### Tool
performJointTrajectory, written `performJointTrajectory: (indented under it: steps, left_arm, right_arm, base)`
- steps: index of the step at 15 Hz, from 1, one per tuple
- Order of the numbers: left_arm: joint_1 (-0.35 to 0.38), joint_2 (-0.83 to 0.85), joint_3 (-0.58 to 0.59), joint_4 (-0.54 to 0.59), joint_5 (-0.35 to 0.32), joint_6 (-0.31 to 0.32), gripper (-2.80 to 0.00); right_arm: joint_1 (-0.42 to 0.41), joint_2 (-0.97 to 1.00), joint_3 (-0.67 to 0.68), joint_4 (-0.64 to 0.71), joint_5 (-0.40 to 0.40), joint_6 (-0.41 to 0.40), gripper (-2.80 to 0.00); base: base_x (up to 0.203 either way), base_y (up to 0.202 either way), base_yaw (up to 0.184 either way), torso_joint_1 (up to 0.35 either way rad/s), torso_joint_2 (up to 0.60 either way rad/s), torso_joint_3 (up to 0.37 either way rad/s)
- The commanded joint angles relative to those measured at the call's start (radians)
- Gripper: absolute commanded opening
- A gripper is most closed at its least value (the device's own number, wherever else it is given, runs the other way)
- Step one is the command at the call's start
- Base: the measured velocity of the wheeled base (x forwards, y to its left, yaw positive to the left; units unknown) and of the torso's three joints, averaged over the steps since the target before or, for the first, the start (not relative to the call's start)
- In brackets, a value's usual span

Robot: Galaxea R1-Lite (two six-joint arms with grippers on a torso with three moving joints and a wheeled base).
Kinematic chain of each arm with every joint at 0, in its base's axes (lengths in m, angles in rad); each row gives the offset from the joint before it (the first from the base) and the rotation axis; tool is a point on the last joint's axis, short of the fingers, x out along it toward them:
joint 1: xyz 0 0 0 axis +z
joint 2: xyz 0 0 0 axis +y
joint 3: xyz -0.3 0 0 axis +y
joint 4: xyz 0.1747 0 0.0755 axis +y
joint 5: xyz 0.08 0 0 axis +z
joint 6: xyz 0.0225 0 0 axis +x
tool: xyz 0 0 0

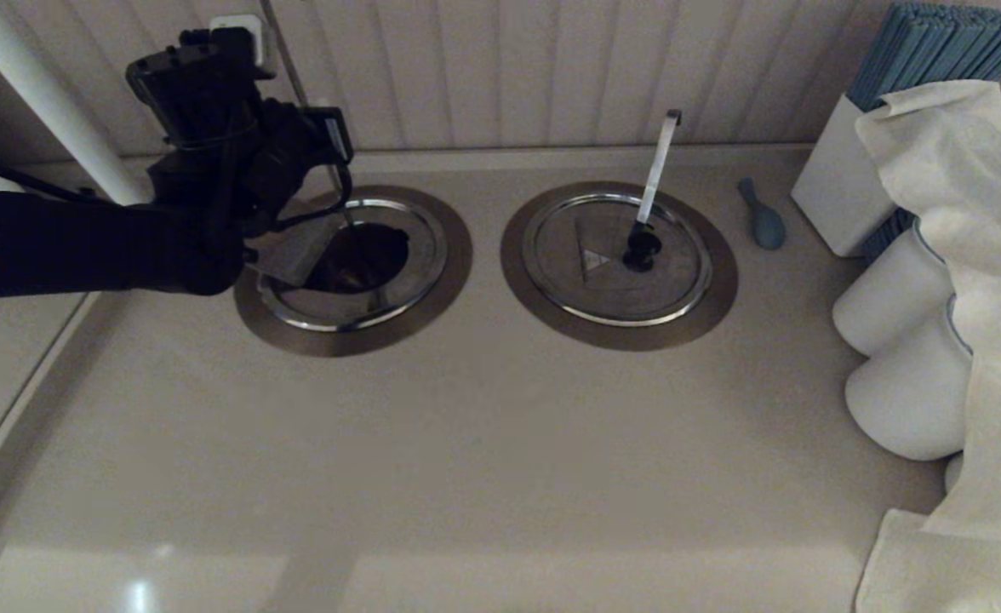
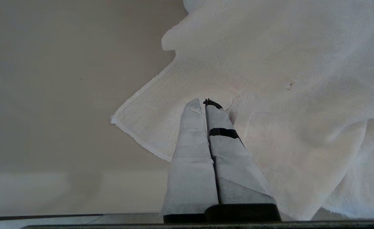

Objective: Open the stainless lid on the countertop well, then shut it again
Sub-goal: Stir with a spoon

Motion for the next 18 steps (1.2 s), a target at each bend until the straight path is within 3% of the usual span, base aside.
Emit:
performJointTrajectory:
  steps: [1,7,11,15,18]
  left_arm:
    - [-0.002,-0.012,-0.002,-0.002,0.002,-0.007,-2.80]
    - [-0.050,-0.035,0.000,0.098,-0.003,-0.115,-2.80]
    - [-0.042,-0.041,0.026,0.109,-0.004,-0.109,-2.80]
    - [-0.036,-0.070,0.039,0.226,-0.022,-0.101,-2.80]
    - [-0.005,-0.062,0.038,0.229,-0.021,-0.074,-2.80]
  right_arm:
    - [0.001,0.001,0.000,0.000,0.000,0.000,-2.80]
    - [0.001,0.000,0.000,0.000,0.000,0.000,-2.80]
    - [0.001,0.001,0.000,0.000,0.000,0.000,-2.80]
    - [0.000,0.001,0.000,0.000,0.000,0.000,-2.80]
    - [0.001,0.002,0.000,0.000,0.000,0.000,-2.80]
  base:
    - [0.000,0.000,0.000,0.000,0.00,0.000]
    - [0.000,0.000,0.000,0.000,0.00,0.000]
    - [0.000,0.000,0.000,0.000,0.00,0.000]
    - [0.000,0.000,0.000,0.000,0.00,0.000]
    - [0.000,0.000,0.000,0.000,0.00,0.000]
